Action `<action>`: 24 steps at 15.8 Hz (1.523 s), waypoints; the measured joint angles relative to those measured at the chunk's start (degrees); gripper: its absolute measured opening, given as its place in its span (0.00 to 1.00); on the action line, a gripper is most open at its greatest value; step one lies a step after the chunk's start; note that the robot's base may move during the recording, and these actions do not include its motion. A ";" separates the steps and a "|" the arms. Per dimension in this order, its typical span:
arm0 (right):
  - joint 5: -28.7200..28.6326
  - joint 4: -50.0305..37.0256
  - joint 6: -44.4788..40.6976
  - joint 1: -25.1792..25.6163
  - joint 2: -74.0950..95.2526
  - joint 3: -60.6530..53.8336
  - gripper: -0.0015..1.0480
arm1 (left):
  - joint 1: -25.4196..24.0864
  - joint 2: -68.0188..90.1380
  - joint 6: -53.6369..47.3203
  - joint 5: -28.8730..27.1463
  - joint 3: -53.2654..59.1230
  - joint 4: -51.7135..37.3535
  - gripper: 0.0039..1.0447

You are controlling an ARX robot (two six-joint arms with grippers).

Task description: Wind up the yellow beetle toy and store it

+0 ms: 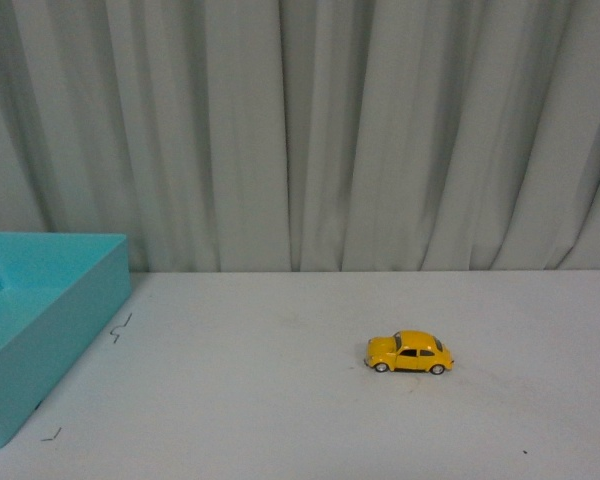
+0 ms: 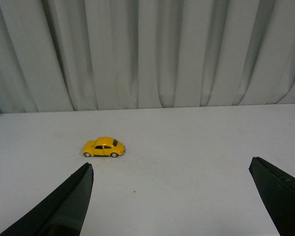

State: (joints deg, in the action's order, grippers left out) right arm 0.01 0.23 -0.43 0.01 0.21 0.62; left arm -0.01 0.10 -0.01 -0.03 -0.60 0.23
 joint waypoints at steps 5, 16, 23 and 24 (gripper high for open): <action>0.00 0.00 0.00 0.00 0.00 0.00 0.94 | 0.00 0.00 0.00 0.00 0.00 0.00 0.94; 0.00 0.00 0.00 0.00 0.00 0.00 0.94 | 0.00 0.00 0.00 0.00 0.00 0.00 0.94; 0.00 0.00 0.00 0.00 0.00 0.00 0.94 | 0.00 0.02 0.00 0.00 0.00 0.00 0.94; 0.00 -0.02 0.00 0.00 0.00 0.00 0.94 | 0.00 0.02 0.00 0.00 0.00 0.00 0.94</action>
State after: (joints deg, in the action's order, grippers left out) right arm 0.01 0.21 -0.43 0.01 0.21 0.62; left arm -0.01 0.12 -0.01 -0.03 -0.60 0.23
